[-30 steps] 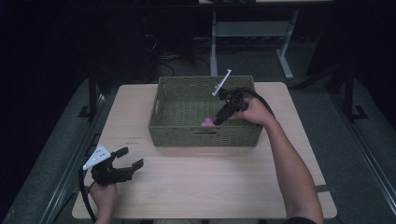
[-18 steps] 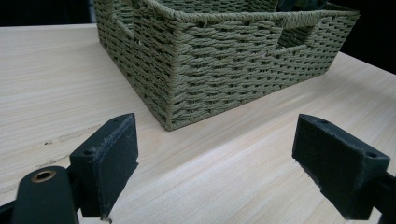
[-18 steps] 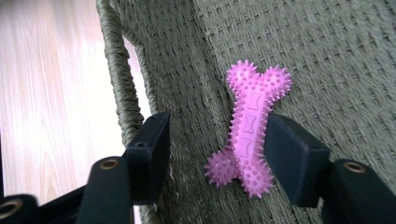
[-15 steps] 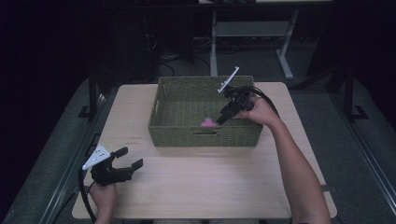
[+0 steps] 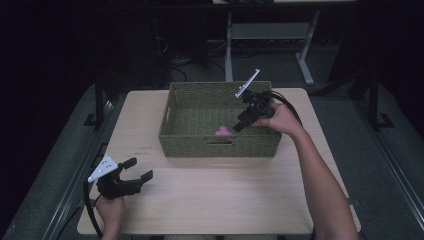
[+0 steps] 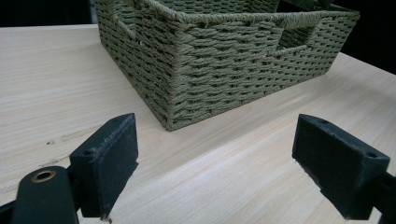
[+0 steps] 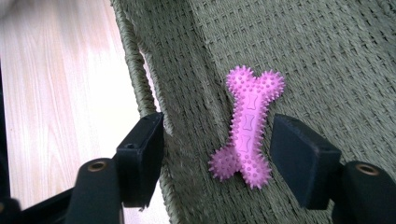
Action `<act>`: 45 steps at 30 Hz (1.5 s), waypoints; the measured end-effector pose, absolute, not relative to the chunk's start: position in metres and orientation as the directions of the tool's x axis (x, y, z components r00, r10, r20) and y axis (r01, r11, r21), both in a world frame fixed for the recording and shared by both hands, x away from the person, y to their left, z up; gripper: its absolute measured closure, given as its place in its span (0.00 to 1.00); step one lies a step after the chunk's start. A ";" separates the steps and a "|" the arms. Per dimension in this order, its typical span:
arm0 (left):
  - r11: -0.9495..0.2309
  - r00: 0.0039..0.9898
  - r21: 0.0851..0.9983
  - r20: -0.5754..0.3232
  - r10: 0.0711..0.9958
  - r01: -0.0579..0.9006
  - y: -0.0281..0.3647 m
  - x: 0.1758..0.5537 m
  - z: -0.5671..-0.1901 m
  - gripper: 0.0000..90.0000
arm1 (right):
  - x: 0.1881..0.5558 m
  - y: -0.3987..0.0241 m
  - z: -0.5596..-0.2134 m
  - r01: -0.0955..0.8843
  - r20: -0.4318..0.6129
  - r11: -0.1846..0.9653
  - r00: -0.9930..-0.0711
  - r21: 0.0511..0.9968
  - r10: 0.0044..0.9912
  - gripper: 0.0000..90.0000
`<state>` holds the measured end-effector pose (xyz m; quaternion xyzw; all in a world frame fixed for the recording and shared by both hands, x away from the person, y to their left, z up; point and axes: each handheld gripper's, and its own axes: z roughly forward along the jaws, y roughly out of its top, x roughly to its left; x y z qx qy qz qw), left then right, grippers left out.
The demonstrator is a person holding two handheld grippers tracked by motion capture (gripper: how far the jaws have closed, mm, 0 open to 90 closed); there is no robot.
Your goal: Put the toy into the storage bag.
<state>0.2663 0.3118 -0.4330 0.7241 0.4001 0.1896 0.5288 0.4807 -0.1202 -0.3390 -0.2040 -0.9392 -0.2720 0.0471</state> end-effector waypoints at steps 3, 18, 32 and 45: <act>-0.121 0.609 0.918 -0.149 0.779 0.379 0.312 0.266 -0.433 0.15 | 0.480 -0.121 -0.337 0.409 0.200 0.765 -0.912 0.497 0.358 0.37; -0.121 0.608 0.918 -0.148 0.780 0.379 0.312 0.266 -0.433 0.15 | 0.471 -0.126 -0.325 0.406 0.181 0.758 -0.912 0.510 0.367 0.35; -0.133 0.611 0.917 -0.138 0.779 0.377 0.309 0.267 -0.433 0.15 | 0.460 -0.139 -0.313 0.412 0.168 0.747 -0.908 0.522 0.384 0.33; -0.138 0.613 0.916 -0.134 0.779 0.377 0.308 0.267 -0.433 0.15 | 0.445 -0.151 -0.312 0.419 0.155 0.738 -0.903 0.528 0.401 0.32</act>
